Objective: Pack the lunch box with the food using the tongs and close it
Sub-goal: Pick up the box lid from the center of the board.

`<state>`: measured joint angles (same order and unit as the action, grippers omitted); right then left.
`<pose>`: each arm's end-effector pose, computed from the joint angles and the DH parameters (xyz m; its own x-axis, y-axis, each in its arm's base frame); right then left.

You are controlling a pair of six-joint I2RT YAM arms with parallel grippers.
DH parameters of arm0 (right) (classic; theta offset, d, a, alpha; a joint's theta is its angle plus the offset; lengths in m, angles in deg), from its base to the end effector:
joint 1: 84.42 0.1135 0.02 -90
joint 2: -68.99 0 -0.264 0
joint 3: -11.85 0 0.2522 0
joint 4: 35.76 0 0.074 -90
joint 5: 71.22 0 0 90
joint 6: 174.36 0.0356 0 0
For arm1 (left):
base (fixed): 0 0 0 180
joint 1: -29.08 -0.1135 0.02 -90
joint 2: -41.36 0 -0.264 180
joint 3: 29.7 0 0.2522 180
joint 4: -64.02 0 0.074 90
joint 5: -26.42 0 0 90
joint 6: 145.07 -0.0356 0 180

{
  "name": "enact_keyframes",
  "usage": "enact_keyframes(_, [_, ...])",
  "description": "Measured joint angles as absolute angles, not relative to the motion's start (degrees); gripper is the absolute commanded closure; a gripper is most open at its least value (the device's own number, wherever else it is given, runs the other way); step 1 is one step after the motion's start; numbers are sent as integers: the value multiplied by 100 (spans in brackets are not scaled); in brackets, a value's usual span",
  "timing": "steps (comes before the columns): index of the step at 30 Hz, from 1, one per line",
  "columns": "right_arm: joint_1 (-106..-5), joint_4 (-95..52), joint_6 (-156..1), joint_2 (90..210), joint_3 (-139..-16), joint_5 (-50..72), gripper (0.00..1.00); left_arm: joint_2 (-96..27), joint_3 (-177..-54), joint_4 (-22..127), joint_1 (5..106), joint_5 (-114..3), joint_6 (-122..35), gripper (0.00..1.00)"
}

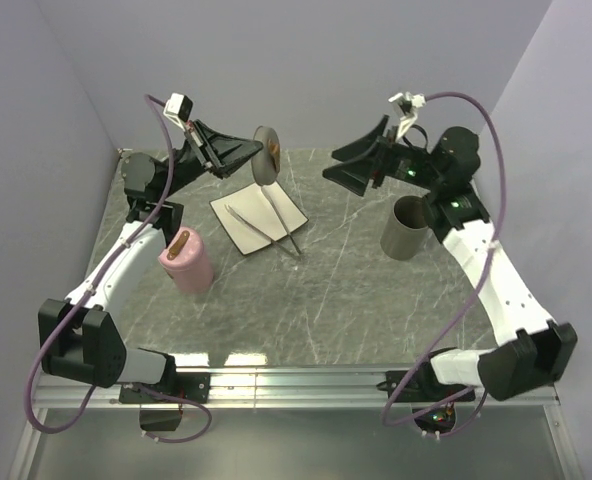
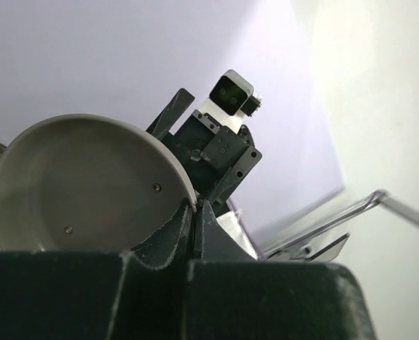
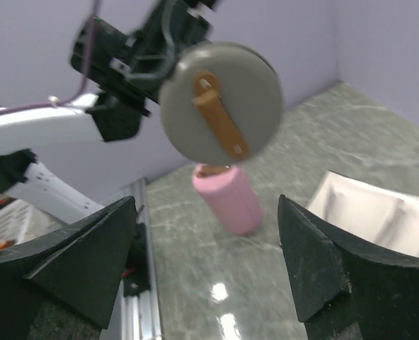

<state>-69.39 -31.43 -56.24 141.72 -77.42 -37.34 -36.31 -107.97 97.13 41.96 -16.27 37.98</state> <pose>0.2580 0.0999 0.4572 -0.2573 0.2029 -0.9448 -0.9149 0.2634 0.3058 0.2841 -0.0918 0.4285 -0.7749 -0.5173 -0.3631 0.5005 -0.1515 -0.8524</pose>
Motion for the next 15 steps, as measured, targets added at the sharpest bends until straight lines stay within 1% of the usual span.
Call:
enact_keyframes(6, [-6264,-4117,-5006,15285,-8468,-3742,22,-3749,-10806,9390,4194,-1806,4485,99])
enact_keyframes(9, [-6036,-4450,-4770,15741,-8848,-3712,28,-3751,-10815,9381,4174,-1844,4771,100])
enact_keyframes(11, [-5955,-4598,-4628,15932,-9034,-3710,31,-3751,-10832,9381,4148,-1846,4909,99])
enact_keyframes(15, [-5912,-4836,-4494,16181,-9353,-3673,34,-3766,-10885,9388,4104,-1846,5077,100])
